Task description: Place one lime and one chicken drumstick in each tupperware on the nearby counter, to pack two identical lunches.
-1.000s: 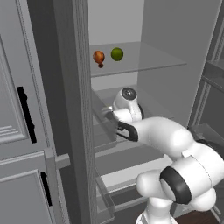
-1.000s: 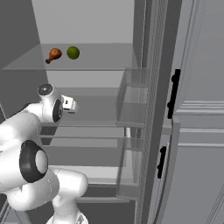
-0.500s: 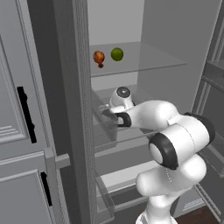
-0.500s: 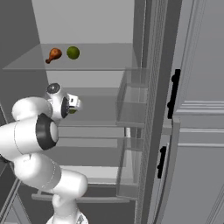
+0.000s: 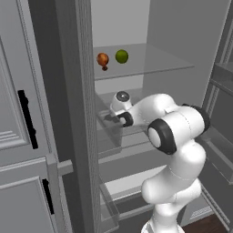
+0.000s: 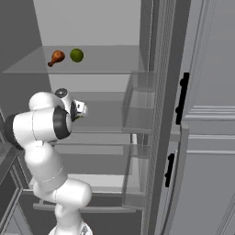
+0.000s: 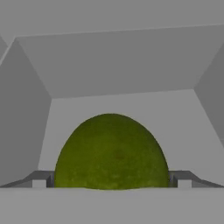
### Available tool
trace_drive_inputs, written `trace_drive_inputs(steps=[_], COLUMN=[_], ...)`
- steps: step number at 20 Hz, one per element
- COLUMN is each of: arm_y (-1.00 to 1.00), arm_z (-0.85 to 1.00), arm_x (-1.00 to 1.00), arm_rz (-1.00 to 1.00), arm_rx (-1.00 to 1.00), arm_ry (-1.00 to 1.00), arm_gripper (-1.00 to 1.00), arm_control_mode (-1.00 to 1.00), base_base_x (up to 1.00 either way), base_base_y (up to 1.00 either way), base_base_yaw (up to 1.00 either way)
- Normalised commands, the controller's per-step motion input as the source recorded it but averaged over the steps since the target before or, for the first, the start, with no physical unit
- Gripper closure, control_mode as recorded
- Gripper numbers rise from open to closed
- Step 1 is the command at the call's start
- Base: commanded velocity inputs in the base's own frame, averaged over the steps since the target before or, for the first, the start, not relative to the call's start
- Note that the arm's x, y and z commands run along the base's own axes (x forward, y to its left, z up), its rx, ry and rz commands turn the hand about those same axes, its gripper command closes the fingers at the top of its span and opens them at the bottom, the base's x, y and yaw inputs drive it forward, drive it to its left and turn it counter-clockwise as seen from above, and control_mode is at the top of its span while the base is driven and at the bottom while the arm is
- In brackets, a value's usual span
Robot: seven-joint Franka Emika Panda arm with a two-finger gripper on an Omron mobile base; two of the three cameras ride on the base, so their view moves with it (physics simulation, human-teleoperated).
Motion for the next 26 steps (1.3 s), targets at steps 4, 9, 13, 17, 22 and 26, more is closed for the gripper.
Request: trace_drive_inputs(steps=[4,9,13,17,22,26], arm_y=[0.10,-0.02,-0.50,-0.58,-0.50,-0.32], arm_z=[-0.53,-0.45,-0.01,0.01,0.22,0.82], arm_x=[0.05,-0.30,-1.00,-1.00,-1.00,-1.00], arm_rz=[-0.02,-0.02,-0.05,-0.03,-0.01,0.00], arm_rx=[-0.03,-0.02,0.00,0.00,0.00,0.03], arm_ry=[0.13,0.09,0.00,0.00,-0.12,-0.18], arm_gripper=[1.00,1.00,1.00,1.00,1.00,1.00], arm_control_mode=[-1.00,-1.00,-1.00,-1.00,-1.00,-1.00], base_base_x=[0.00,0.00,0.00,0.00,0.00,0.00], base_base_y=[0.00,0.00,0.00,0.00,0.00,0.00], base_base_yaw=[0.00,0.00,0.00,0.00,0.00,0.00])
